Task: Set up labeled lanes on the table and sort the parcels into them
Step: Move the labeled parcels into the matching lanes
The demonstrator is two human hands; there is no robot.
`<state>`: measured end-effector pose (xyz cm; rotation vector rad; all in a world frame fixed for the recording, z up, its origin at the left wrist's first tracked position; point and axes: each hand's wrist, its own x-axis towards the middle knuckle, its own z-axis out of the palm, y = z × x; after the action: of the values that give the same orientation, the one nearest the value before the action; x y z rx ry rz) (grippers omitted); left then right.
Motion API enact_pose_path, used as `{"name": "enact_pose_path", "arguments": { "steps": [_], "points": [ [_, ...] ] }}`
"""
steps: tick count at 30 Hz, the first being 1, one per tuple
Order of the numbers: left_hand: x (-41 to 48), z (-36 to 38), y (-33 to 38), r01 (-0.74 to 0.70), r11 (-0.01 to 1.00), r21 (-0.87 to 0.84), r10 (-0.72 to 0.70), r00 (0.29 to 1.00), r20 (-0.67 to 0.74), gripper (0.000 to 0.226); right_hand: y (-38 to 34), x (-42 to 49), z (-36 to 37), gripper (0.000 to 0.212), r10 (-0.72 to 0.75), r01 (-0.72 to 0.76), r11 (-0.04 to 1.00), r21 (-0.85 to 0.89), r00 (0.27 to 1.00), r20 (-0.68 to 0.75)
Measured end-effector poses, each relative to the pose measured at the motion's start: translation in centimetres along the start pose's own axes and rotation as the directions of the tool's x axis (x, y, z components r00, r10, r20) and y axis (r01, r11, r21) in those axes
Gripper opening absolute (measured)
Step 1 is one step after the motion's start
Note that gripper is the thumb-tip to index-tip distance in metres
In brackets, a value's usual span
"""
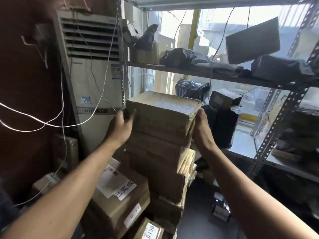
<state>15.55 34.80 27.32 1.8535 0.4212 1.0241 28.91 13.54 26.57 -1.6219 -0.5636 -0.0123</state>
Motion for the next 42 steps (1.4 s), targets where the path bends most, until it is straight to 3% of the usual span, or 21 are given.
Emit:
{"name": "enact_pose_path", "arguments": {
  "steps": [4, 12, 16, 24, 27, 31, 35, 37, 39, 42],
  "points": [
    [0.3, -0.3, -0.3, 0.006, 0.998, 0.063, -0.006, 1.000, -0.007, 0.049, -0.1, 0.5, 0.4, 0.102, -0.029, 0.029, 0.999, -0.014, 0.999, -0.032],
    [0.3, 0.1, 0.4, 0.022, 1.000, -0.002, -0.022, 1.000, -0.007, 0.036, 0.4, 2.4, 0.8, 0.105, -0.014, 0.014, 1.000, -0.007, 1.000, -0.019],
    [1.0, -0.2, 0.5, -0.020, 1.000, -0.007, 0.020, 1.000, -0.002, 0.042, 0.5, 2.7, 0.9, 0.104, -0.017, 0.017, 1.000, 0.010, 1.000, -0.015],
    [1.9, -0.8, 2.7, -0.115, 0.993, 0.002, 0.115, 0.993, -0.004, 0.029, -2.5, 3.4, 0.4, 0.106, -0.084, 0.087, 0.995, 0.041, 0.995, -0.053],
    [1.6, -0.7, 4.0, -0.162, 0.986, -0.041, 0.162, 0.987, 0.006, 0.027, -4.5, 1.2, -0.5, 0.110, -0.149, 0.153, 0.987, 0.041, 0.984, -0.096],
    [0.2, -0.2, 6.4, -0.146, 0.965, -0.217, 0.170, 0.981, 0.094, 0.029, -6.2, -3.3, -2.8, 0.087, -0.185, 0.211, 0.957, 0.198, 0.973, -0.141],
    [-2.0, 1.4, 9.2, -0.087, 0.933, -0.349, 0.164, 0.966, 0.199, 0.017, -7.0, -8.3, -6.2, 0.099, -0.146, 0.181, 0.939, 0.293, 0.980, -0.137],
    [-3.5, 2.8, 10.3, -0.037, 0.900, -0.434, 0.155, 0.958, 0.241, 0.019, -7.7, -11.4, -8.5, 0.086, -0.127, 0.169, 0.916, 0.363, 0.982, -0.137],
    [-5.6, 4.3, 11.1, 0.048, 0.855, -0.517, 0.110, 0.956, 0.271, 0.029, -7.7, -13.9, -10.7, 0.054, -0.053, 0.105, 0.884, 0.455, 0.991, -0.126],
    [-9.1, 6.7, 12.5, 0.198, 0.779, -0.595, 0.065, 0.918, 0.391, 0.076, -7.7, -18.7, -13.9, 0.038, 0.052, 0.029, 0.808, 0.589, 0.992, -0.119]
  ]
}}
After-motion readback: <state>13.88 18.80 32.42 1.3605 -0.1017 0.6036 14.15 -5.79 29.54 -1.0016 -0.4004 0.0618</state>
